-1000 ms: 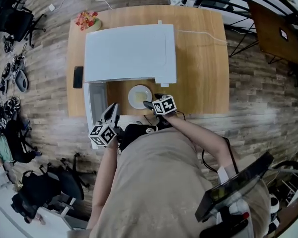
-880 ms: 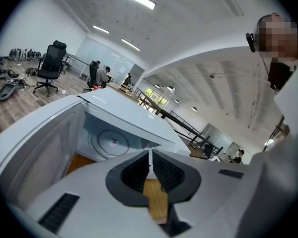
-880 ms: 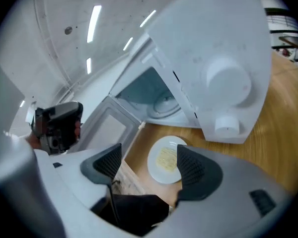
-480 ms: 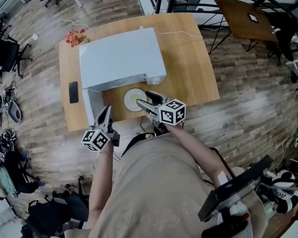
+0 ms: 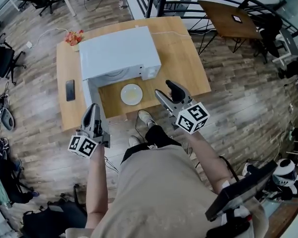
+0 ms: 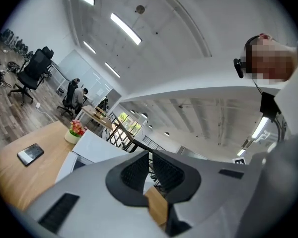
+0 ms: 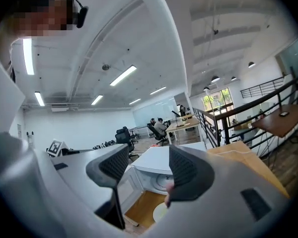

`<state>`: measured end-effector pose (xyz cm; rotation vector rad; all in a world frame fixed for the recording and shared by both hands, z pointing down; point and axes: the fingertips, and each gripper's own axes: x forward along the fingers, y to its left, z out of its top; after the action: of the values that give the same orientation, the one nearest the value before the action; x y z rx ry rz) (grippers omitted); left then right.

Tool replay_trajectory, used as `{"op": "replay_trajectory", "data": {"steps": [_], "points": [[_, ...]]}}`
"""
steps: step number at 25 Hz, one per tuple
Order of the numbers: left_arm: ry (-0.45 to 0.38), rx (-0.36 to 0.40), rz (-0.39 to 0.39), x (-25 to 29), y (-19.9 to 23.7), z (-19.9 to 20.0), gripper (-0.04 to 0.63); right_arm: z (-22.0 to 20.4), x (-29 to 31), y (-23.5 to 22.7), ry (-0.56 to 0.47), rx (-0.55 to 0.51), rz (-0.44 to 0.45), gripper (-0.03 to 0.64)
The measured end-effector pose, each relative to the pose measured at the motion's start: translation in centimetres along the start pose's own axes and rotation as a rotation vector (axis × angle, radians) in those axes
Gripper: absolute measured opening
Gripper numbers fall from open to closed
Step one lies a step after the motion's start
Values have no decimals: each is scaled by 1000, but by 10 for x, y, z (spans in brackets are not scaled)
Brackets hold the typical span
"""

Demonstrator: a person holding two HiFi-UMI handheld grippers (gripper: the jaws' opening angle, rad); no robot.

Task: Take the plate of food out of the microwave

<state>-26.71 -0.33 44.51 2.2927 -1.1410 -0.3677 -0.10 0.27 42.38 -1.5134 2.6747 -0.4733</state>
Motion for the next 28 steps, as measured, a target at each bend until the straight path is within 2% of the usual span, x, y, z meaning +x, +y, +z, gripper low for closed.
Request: {"op": "replay_trajectory", "data": {"steps": [3, 8, 13, 18, 20, 21, 24, 28], "points": [[-10, 20, -17, -21, -13, -1, 8, 2, -40, 8, -27, -19, -41, 262], [32, 112, -15, -54, -34, -25, 8, -21, -88, 14, -10, -85, -86, 262], [80, 159, 40, -85, -52, -66, 8, -43, -123, 9, 12, -94, -93, 262], [85, 141, 168, -115, -78, -95, 8, -44, -169, 1, 21, -124, -77, 261], [99, 147, 186, -125, -96, -110, 8, -50, -189, -1, 34, -150, -68, 257], [108, 152, 189, -128, -105, -119, 8, -55, -199, -3, 42, -154, -65, 233], [113, 161, 201, -140, -127, -143, 8, -75, -226, -12, 65, -118, -52, 233], [98, 116, 232, -153, -150, -175, 8, -102, -249, -21, 99, -66, -33, 233]]}}
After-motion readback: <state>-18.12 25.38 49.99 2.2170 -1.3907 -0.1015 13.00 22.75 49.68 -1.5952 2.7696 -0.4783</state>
